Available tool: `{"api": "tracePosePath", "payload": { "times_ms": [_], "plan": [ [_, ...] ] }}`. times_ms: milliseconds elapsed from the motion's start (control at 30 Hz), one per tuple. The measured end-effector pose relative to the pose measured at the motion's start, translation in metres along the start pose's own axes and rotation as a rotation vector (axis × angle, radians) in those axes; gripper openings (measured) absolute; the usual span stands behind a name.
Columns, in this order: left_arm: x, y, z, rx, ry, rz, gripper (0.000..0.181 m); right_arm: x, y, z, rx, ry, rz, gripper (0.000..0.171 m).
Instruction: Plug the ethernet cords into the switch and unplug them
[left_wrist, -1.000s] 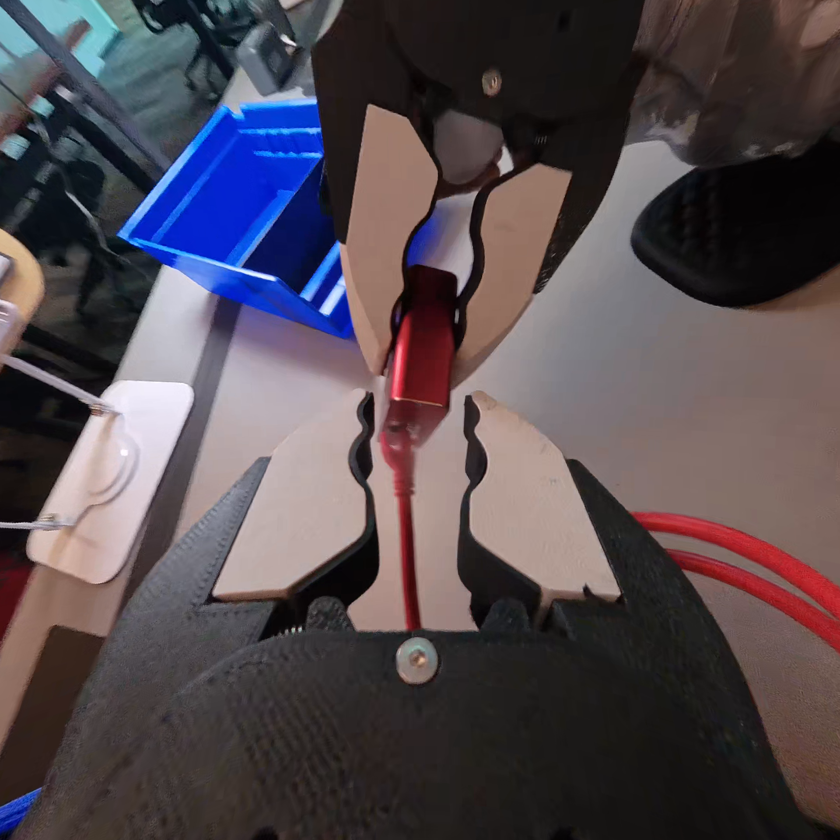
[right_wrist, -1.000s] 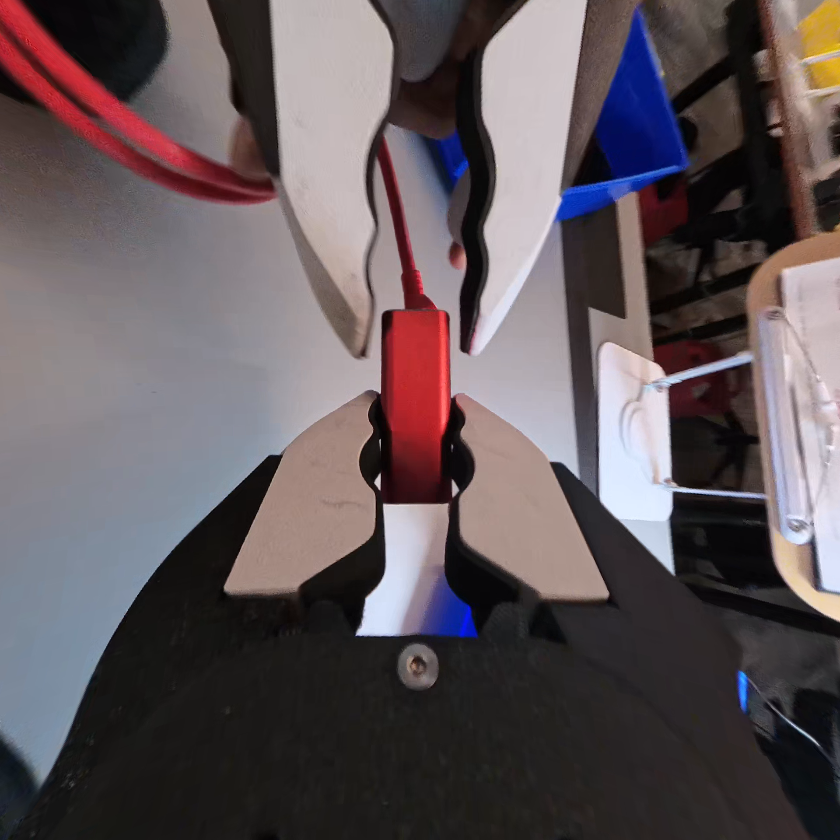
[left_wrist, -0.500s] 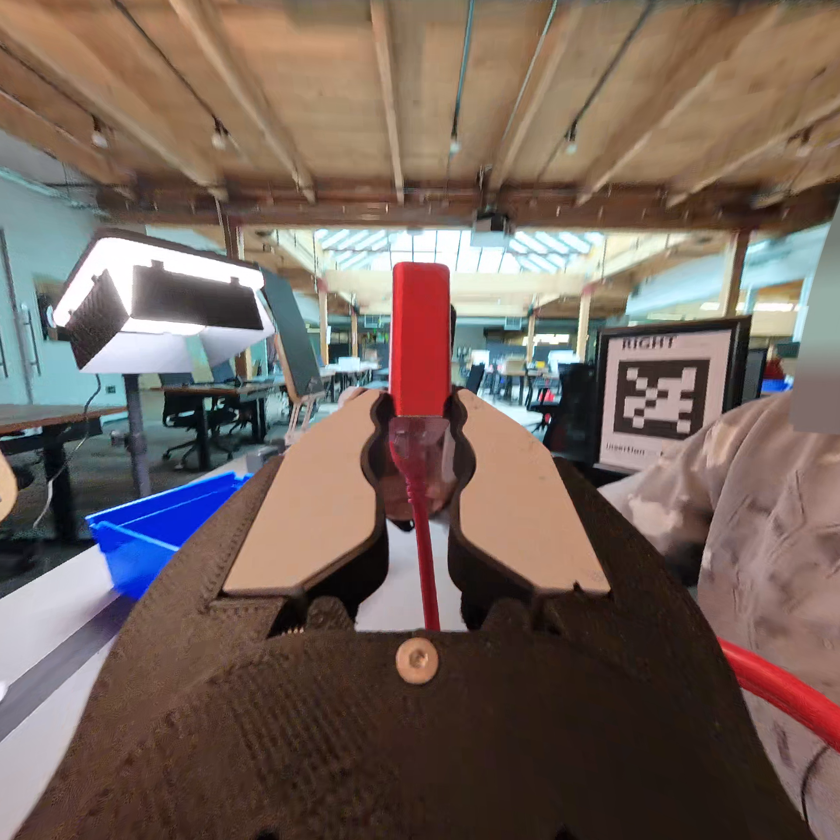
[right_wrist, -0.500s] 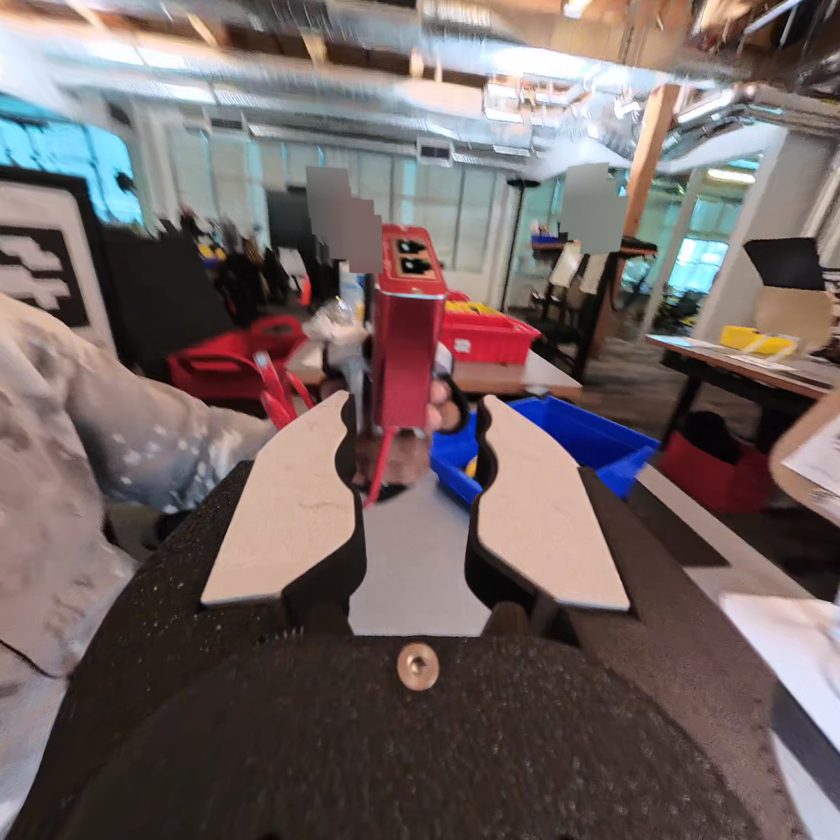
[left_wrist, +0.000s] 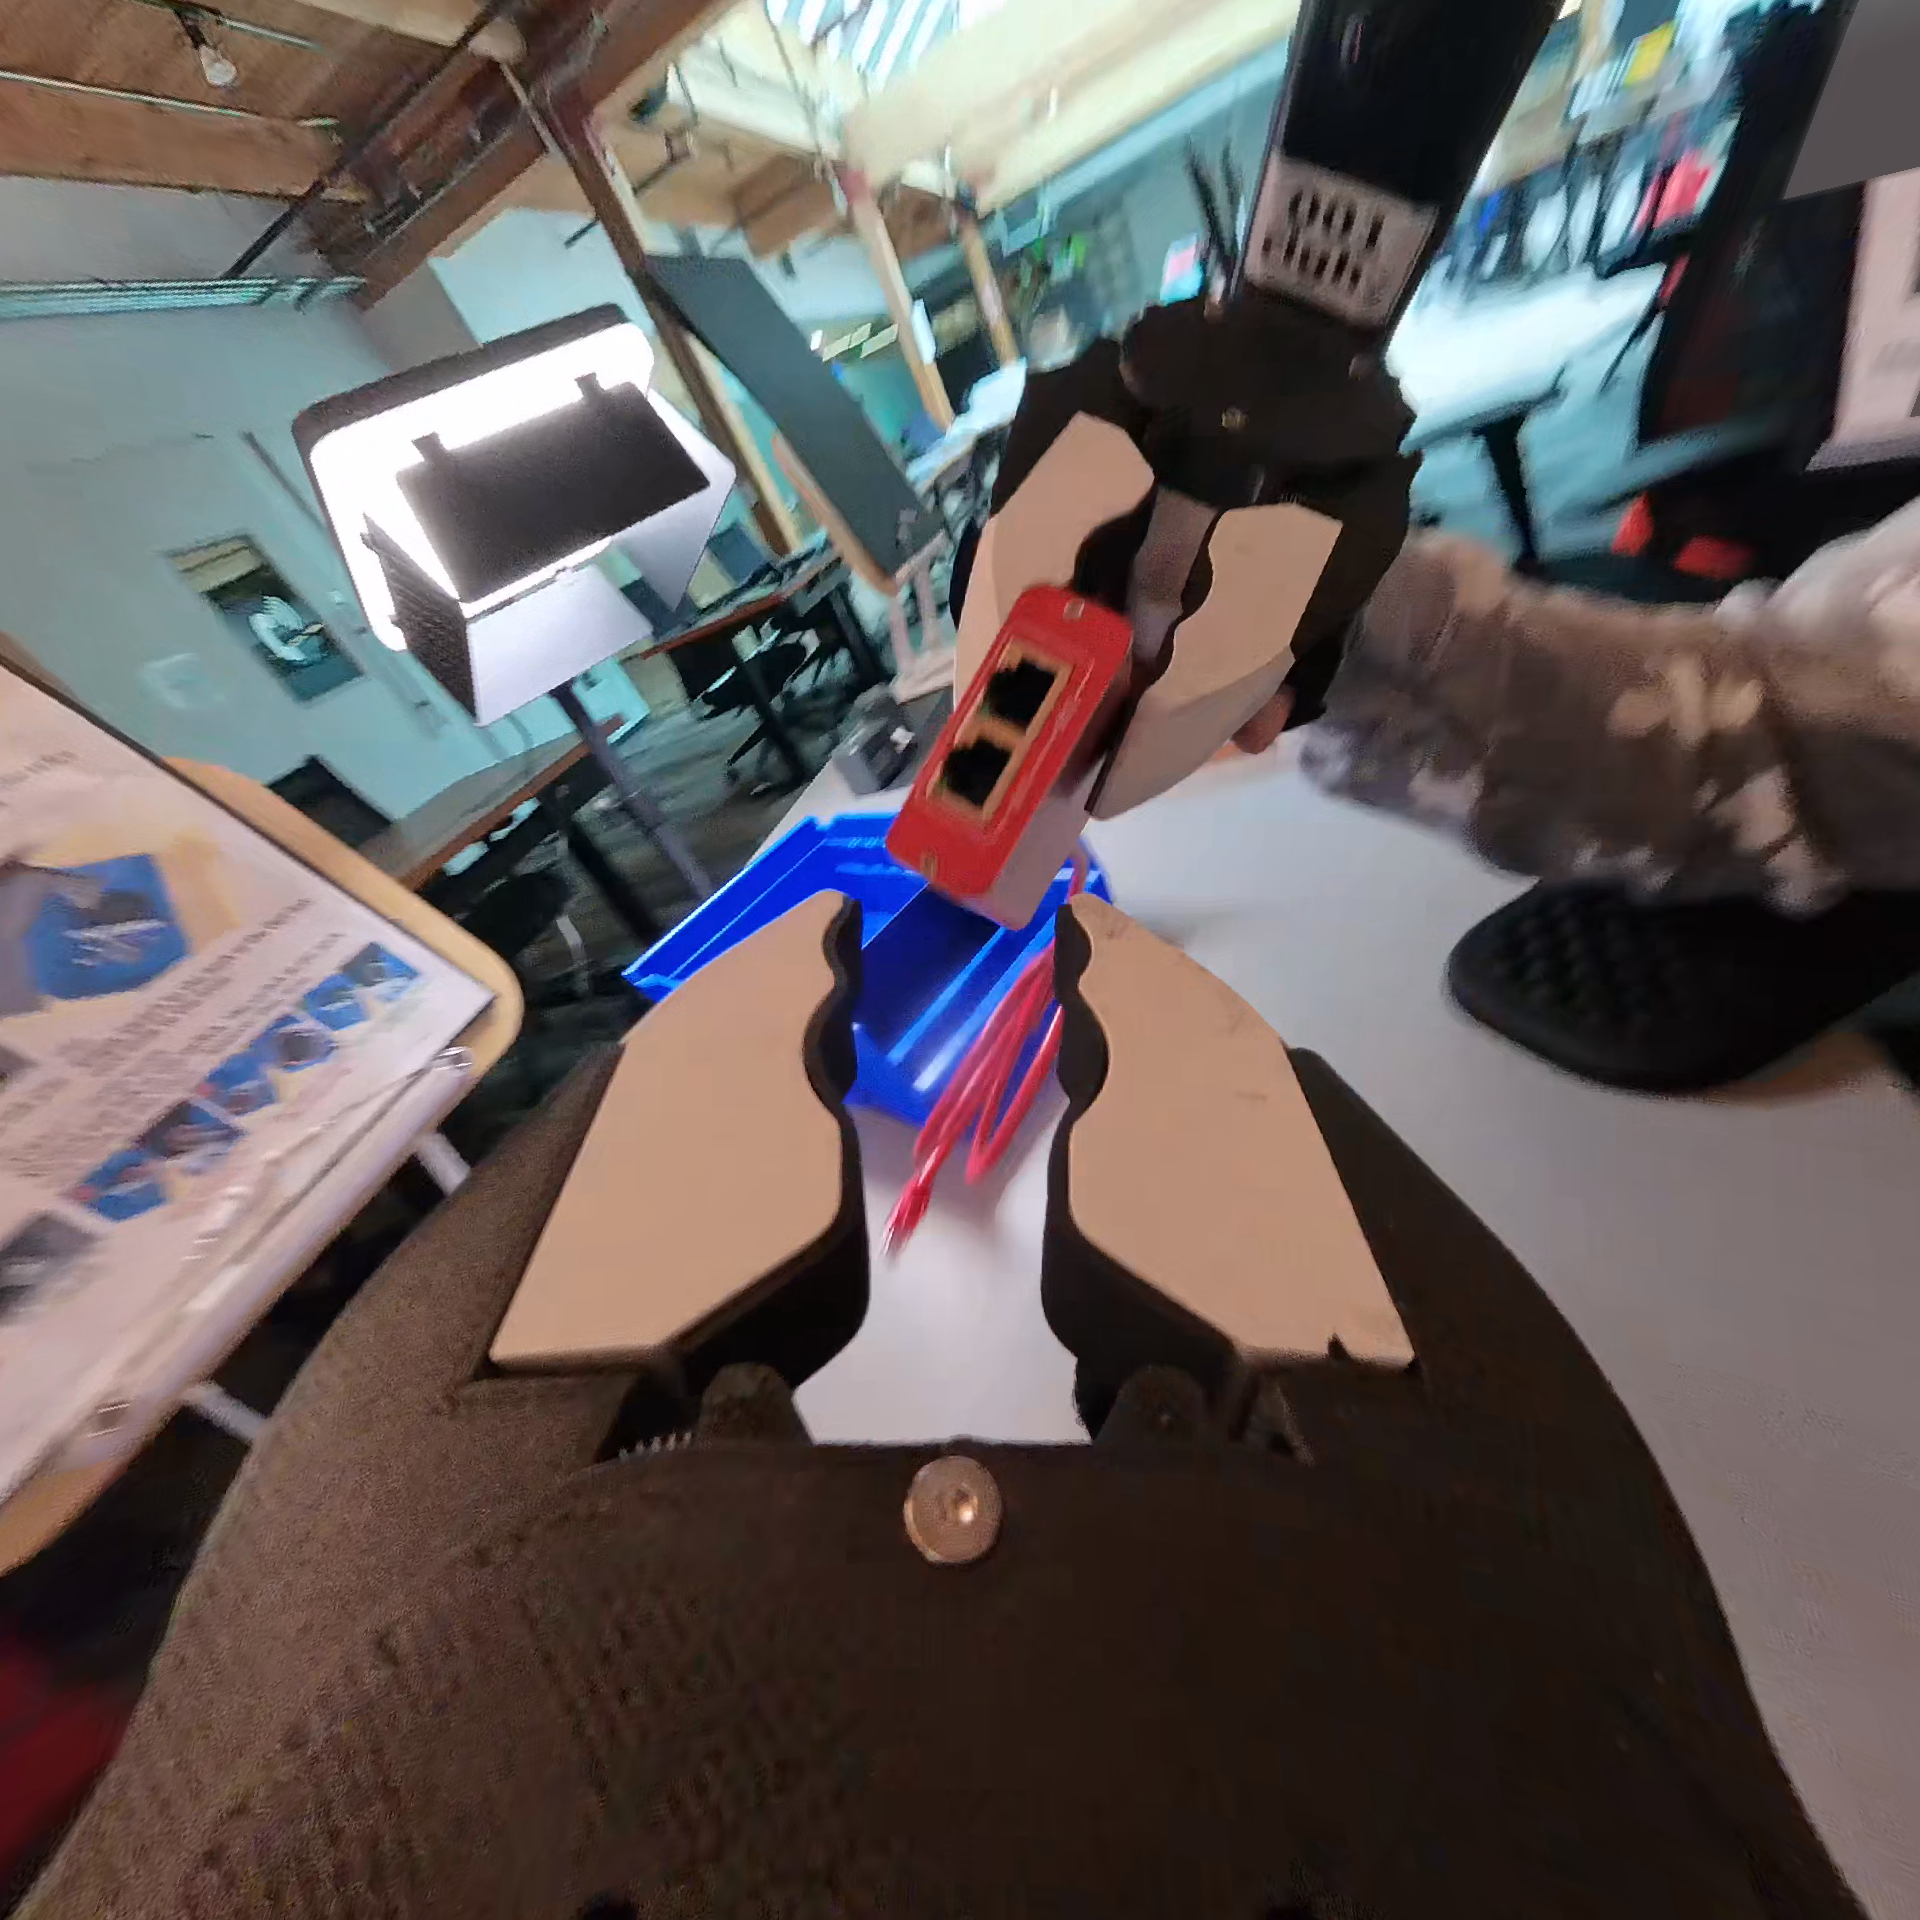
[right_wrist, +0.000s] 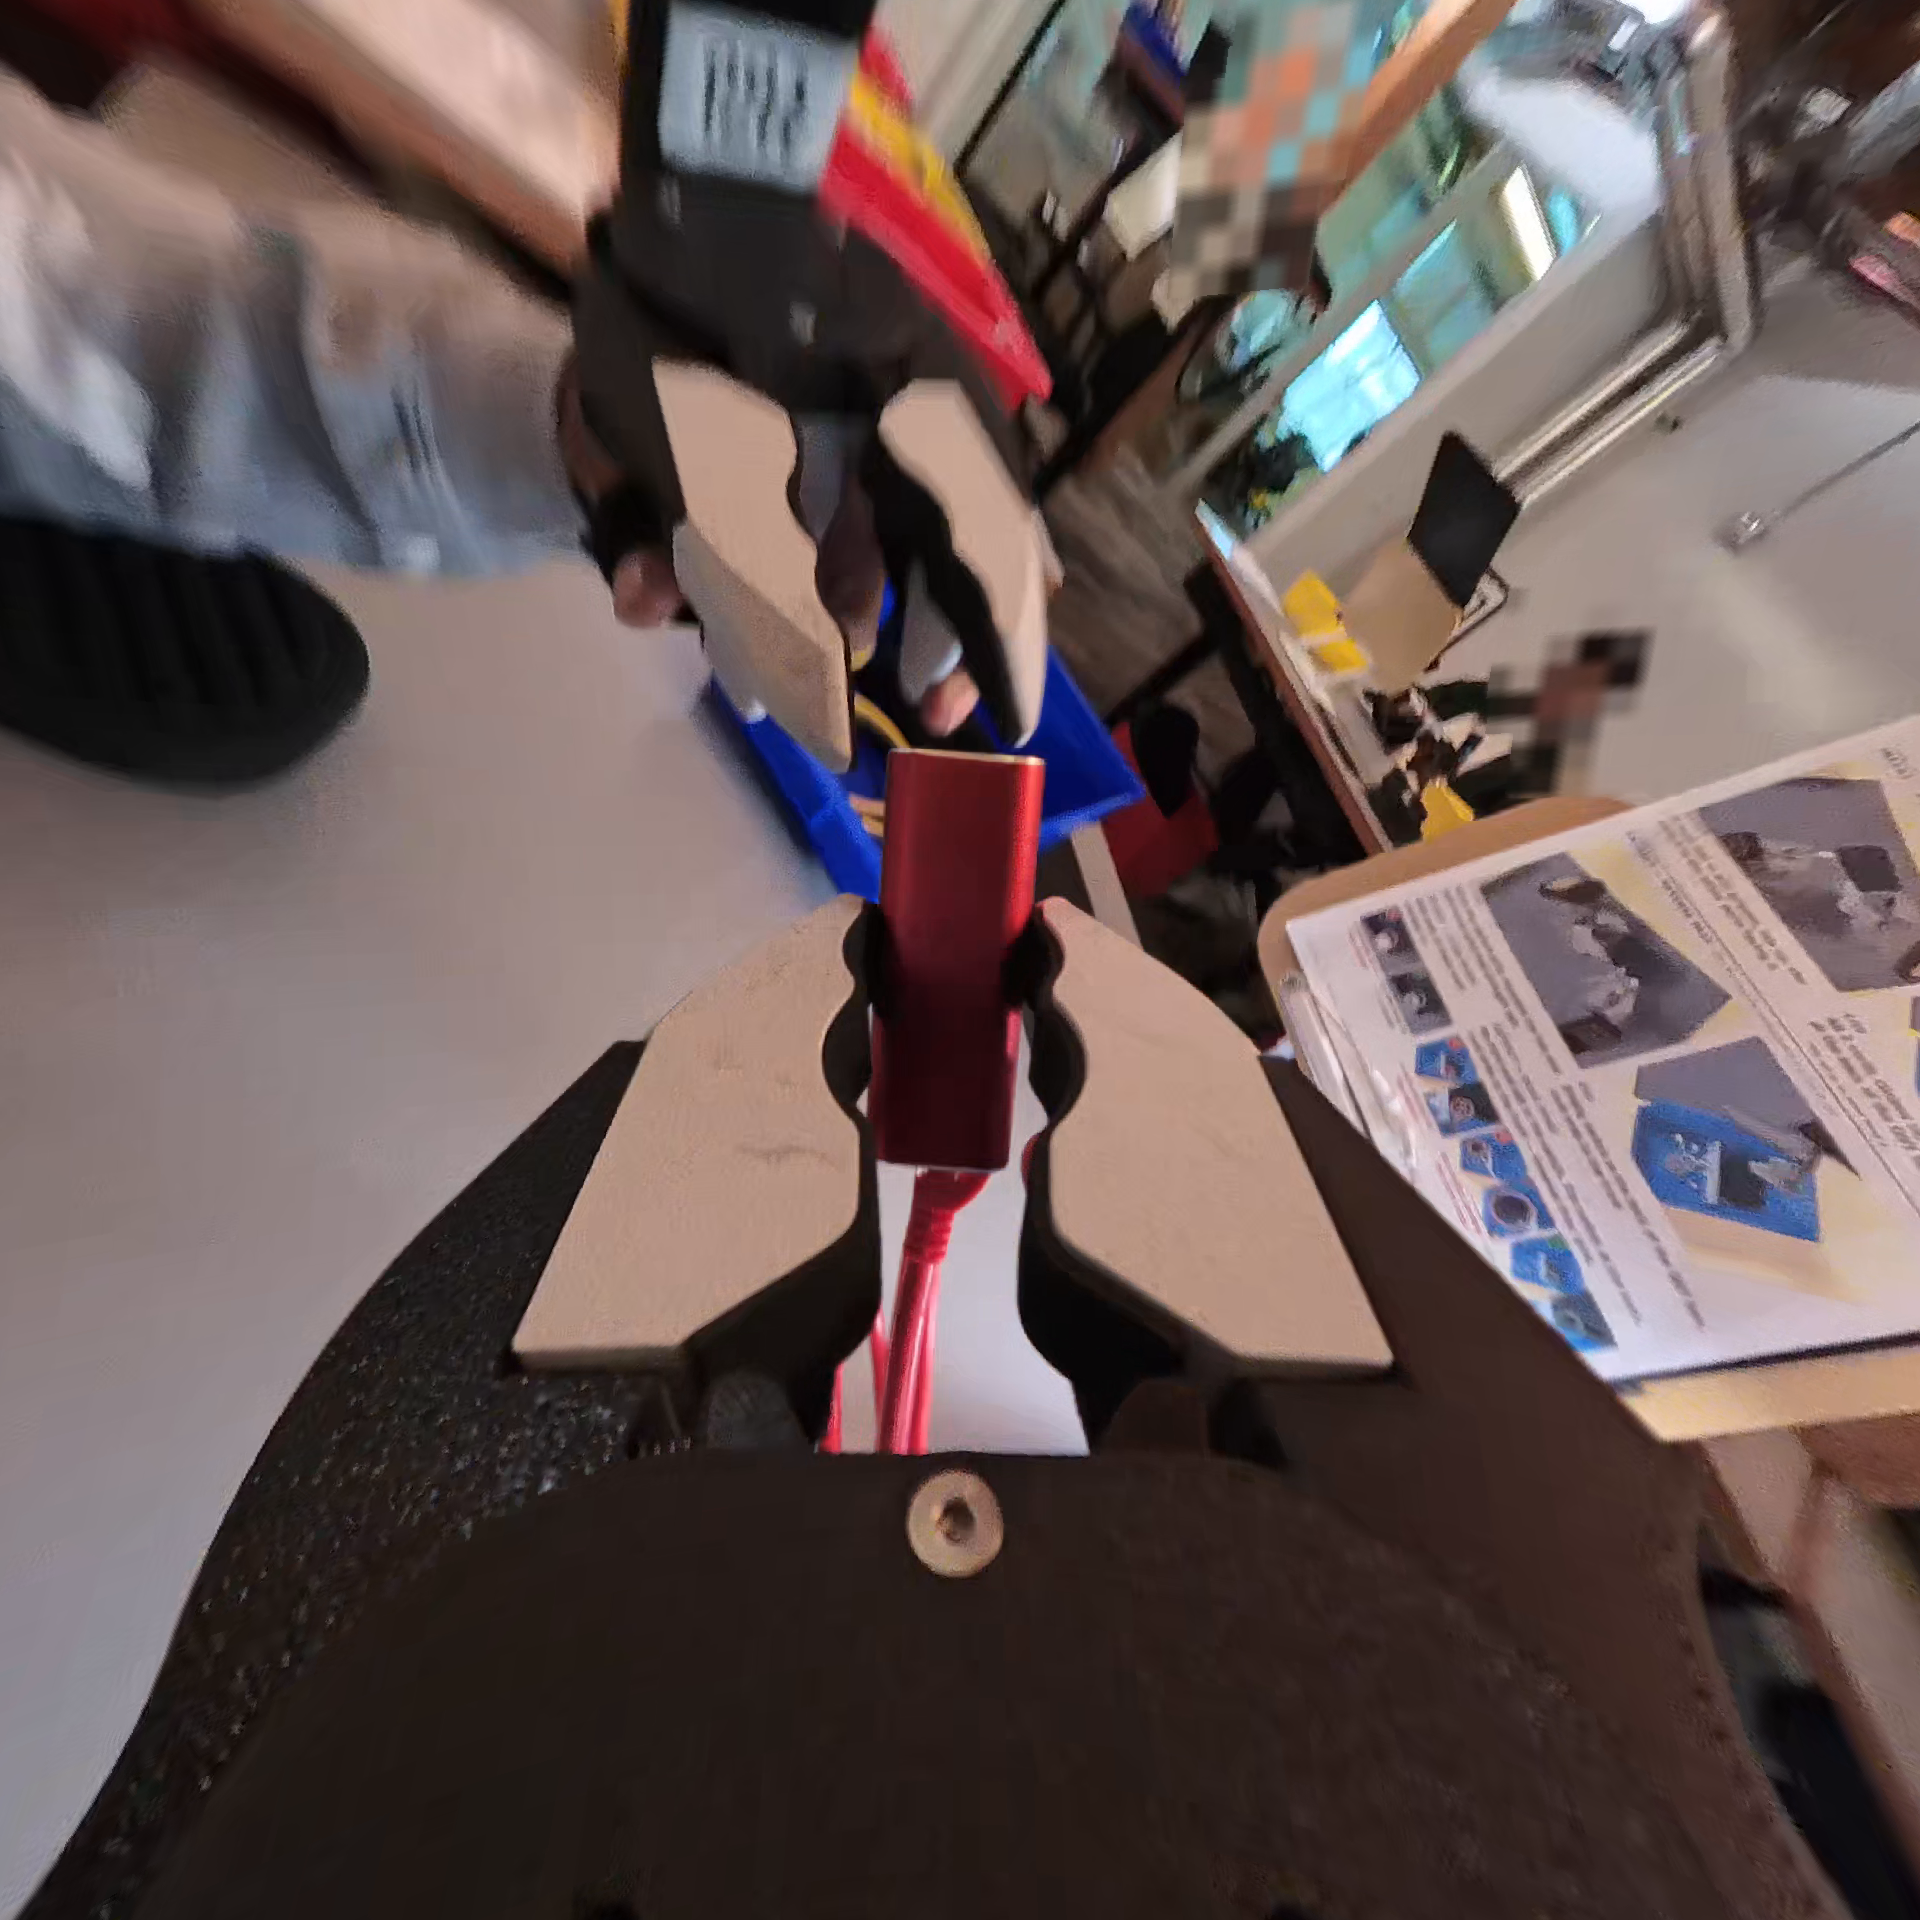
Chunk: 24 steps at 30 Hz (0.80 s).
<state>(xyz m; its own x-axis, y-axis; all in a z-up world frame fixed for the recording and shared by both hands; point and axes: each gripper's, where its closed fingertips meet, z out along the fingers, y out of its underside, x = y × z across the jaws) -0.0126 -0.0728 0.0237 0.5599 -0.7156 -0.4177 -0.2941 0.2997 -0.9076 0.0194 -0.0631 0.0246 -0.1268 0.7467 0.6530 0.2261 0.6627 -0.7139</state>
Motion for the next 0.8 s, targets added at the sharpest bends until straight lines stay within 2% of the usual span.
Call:
{"api": "tracePosePath", "payload": {
  "times_ms": [133,233,400,500,667,767,800],
  "plan": [
    [0.021,0.027,0.013,-0.253,0.013,0.196,0.047,-0.028,0.014,0.022,-0.15,-0.074,-0.094,0.027],
    [0.026,0.044,0.016,-0.328,0.011,0.34,0.03,-0.037,0.022,0.03,-0.184,-0.111,-0.102,0.026],
    [0.024,0.018,0.005,-0.131,0.056,0.239,0.028,-0.025,-0.008,0.019,0.095,-0.123,0.066,0.028],
    [0.016,-0.001,-0.008,-0.009,0.049,0.177,0.028,-0.008,-0.013,0.006,0.22,-0.122,0.182,0.042],
    [0.008,-0.029,-0.026,0.235,0.073,0.042,0.028,-0.007,0.001,0.007,0.192,-0.148,0.213,0.052],
    [0.01,-0.035,-0.029,0.323,0.119,-0.032,0.028,-0.016,-0.002,0.019,0.129,-0.116,0.13,0.049],
    [0.012,-0.032,-0.026,0.326,0.133,-0.044,0.028,-0.018,-0.004,0.022,0.121,-0.102,0.106,0.042]
  ]
}}
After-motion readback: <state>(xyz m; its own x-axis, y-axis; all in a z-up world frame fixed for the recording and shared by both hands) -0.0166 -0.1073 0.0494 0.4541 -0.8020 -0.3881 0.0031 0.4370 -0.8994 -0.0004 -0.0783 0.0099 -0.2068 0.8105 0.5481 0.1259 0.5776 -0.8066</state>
